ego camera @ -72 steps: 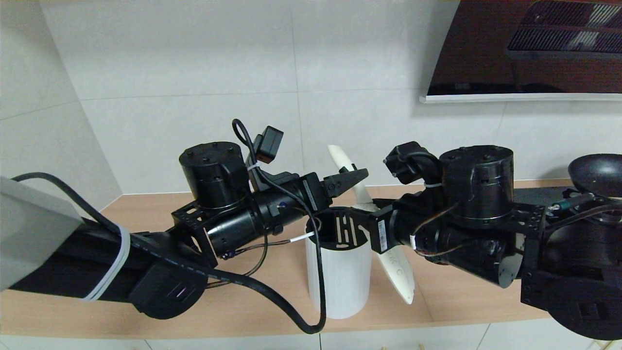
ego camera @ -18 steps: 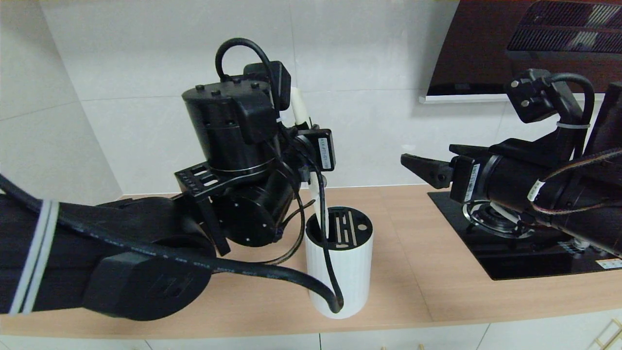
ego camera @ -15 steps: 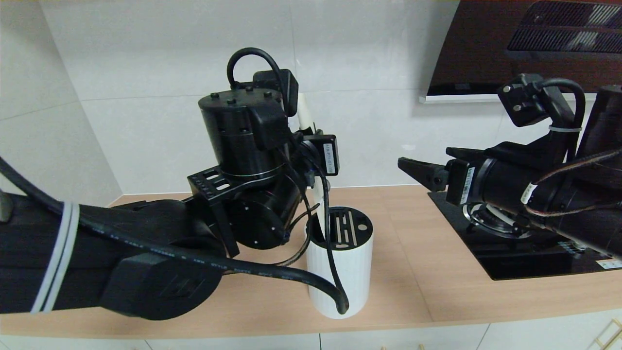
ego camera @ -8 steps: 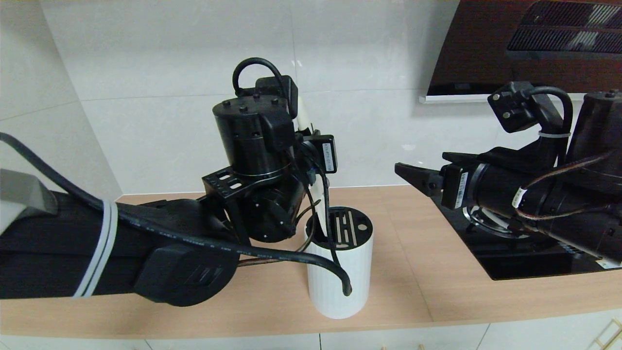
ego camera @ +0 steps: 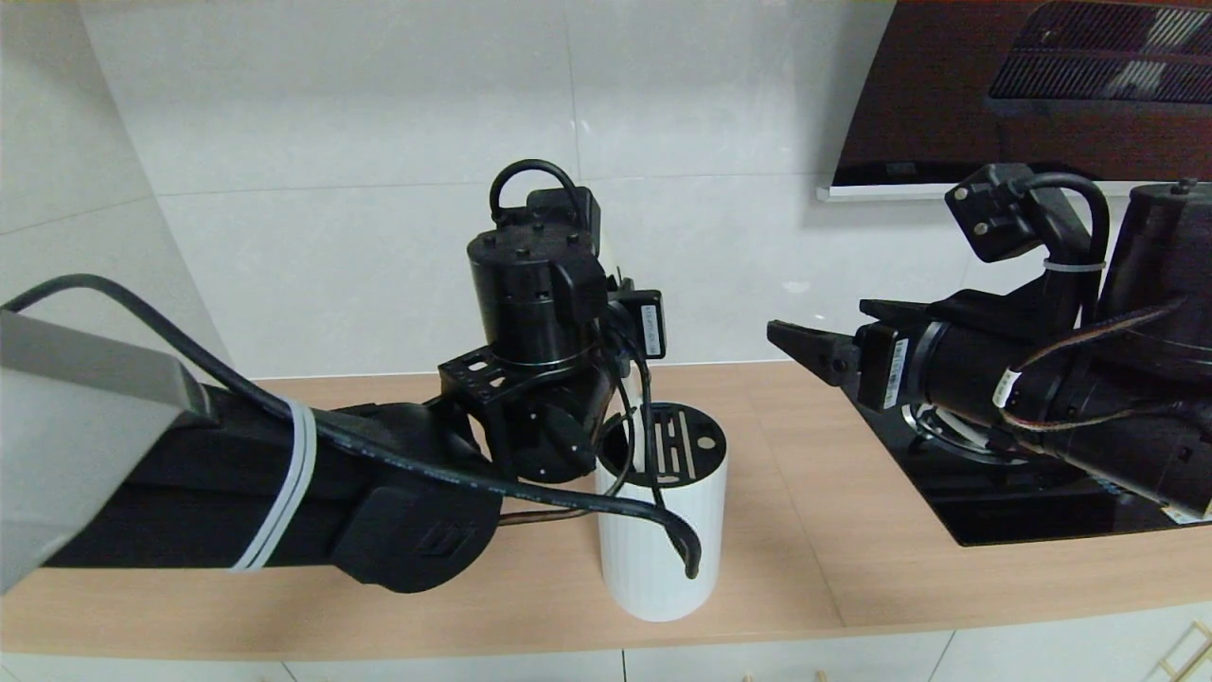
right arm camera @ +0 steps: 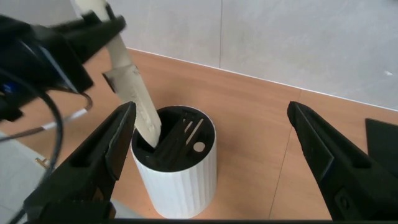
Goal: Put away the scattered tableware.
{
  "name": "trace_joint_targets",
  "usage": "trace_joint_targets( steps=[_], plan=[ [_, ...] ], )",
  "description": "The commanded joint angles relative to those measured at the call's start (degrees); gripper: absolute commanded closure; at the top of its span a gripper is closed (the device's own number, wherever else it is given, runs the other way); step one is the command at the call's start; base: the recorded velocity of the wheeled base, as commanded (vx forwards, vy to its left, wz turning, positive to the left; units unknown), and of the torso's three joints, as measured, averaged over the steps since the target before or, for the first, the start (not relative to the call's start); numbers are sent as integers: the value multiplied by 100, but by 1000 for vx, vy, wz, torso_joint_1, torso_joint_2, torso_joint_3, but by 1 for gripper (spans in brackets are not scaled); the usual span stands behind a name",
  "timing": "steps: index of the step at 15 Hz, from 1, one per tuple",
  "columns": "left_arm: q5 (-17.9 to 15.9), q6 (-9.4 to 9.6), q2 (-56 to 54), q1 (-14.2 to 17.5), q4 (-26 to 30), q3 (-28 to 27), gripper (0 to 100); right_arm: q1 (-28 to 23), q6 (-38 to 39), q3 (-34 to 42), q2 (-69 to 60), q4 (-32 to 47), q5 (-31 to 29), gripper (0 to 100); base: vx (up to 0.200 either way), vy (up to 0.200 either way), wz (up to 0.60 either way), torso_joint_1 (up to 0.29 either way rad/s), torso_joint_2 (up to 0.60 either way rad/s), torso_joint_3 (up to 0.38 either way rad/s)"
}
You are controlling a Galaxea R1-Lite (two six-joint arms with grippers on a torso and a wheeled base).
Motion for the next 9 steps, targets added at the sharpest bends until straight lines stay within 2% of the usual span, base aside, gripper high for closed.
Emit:
trace_joint_targets(
  steps=[1, 6, 9],
  plan=[
    [1, -43, 190, -3, -2, 8, 100, -5, 1, 7, 12, -3, 1, 0, 0, 0, 0, 0, 0, 0],
    [9, -69, 515, -29, 7, 78, 100, -5, 1, -2, 47, -3, 1, 0, 0, 0, 0, 0, 0, 0],
    [1, -148, 647, -56, 7, 96, 100, 4, 1, -2, 65, -3, -8, 0, 0, 0, 0, 0, 0, 0]
  ],
)
